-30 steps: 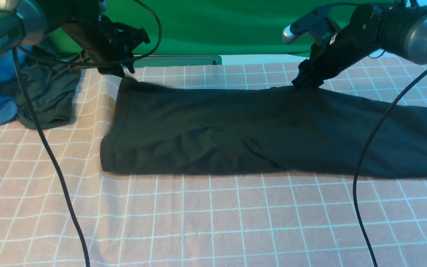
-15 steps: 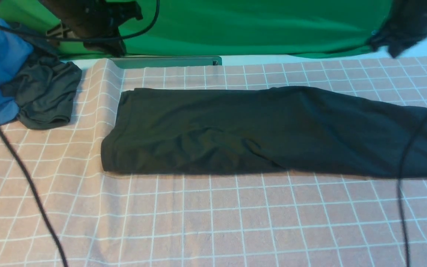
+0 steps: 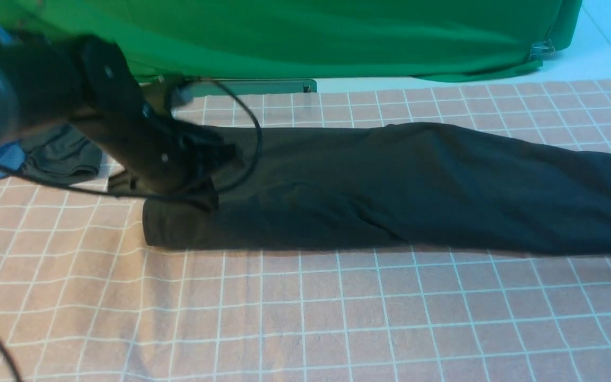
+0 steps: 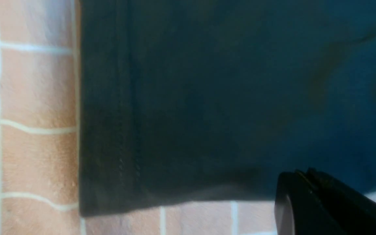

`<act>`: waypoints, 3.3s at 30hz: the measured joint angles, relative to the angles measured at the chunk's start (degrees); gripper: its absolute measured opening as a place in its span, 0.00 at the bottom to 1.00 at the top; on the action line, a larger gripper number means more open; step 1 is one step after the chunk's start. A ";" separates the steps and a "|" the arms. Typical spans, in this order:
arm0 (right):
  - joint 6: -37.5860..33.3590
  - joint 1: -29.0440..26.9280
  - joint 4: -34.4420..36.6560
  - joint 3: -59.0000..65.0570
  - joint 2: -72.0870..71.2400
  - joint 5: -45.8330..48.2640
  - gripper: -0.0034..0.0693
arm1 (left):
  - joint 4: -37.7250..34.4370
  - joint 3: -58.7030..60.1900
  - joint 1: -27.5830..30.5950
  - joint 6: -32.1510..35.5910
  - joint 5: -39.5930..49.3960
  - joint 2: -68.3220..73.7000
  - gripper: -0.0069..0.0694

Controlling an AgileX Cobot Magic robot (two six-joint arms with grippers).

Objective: Fold a long-sleeved shirt over a pink coffee tablecloth.
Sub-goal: 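Pull the folded dark garment lengthwise by its ends to straighten it flat on the table, then fold the right end of the dark garment over onto its left end with the right gripper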

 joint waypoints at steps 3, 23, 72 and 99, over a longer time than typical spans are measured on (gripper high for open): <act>0.16 -0.87 -0.88 3.74 0.00 -6.53 0.53 | 0.00 0.35 -0.06 0.04 -2.41 2.81 0.11; 1.78 -1.25 -1.13 6.16 8.98 -14.28 0.17 | -0.13 0.35 -0.06 0.12 -5.67 5.55 0.11; 7.32 -2.97 -4.20 -8.02 17.19 -5.81 0.60 | 0.88 -1.40 -0.13 -0.11 5.86 -18.16 0.11; 11.47 6.28 -9.16 -28.84 8.74 4.91 0.17 | 2.09 -1.40 -0.13 -0.11 11.64 -22.24 0.11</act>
